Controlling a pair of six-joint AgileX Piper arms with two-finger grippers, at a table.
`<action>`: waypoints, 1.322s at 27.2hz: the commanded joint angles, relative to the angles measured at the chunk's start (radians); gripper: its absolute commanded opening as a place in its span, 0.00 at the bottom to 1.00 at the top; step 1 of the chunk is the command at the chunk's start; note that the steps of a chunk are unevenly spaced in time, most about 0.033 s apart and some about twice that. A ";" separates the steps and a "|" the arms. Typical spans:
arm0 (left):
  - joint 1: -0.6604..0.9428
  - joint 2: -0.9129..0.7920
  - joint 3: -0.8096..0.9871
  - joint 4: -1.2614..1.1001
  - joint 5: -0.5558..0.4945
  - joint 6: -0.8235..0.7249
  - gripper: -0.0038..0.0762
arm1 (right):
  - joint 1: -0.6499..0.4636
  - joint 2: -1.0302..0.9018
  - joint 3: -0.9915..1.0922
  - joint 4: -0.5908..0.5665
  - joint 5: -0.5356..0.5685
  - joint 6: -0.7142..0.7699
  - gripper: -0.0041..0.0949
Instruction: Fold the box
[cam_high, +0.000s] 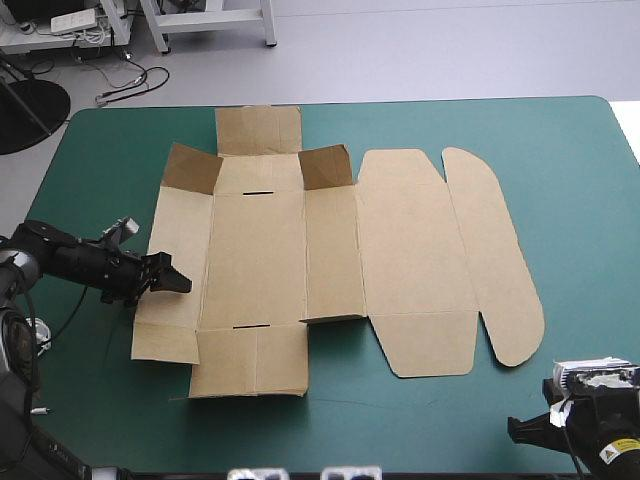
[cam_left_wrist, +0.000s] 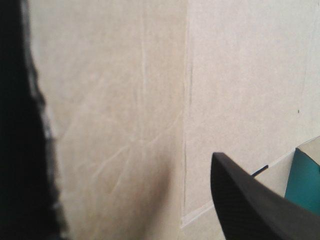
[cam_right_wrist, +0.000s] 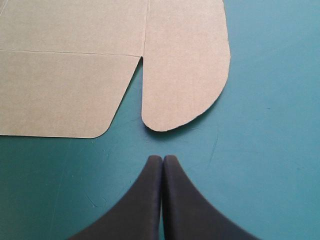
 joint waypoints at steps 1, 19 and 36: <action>-0.047 -0.031 -0.022 -0.048 0.026 -0.014 0.56 | 0.003 0.012 -0.026 0.012 -0.052 -0.002 0.02; -0.155 -0.110 -0.297 0.234 0.108 -0.046 0.04 | 0.003 0.012 -0.026 0.012 -0.052 -0.002 0.02; -0.686 -0.182 -0.591 0.788 -0.224 0.145 0.04 | 0.003 0.012 -0.026 0.012 -0.052 -0.002 0.02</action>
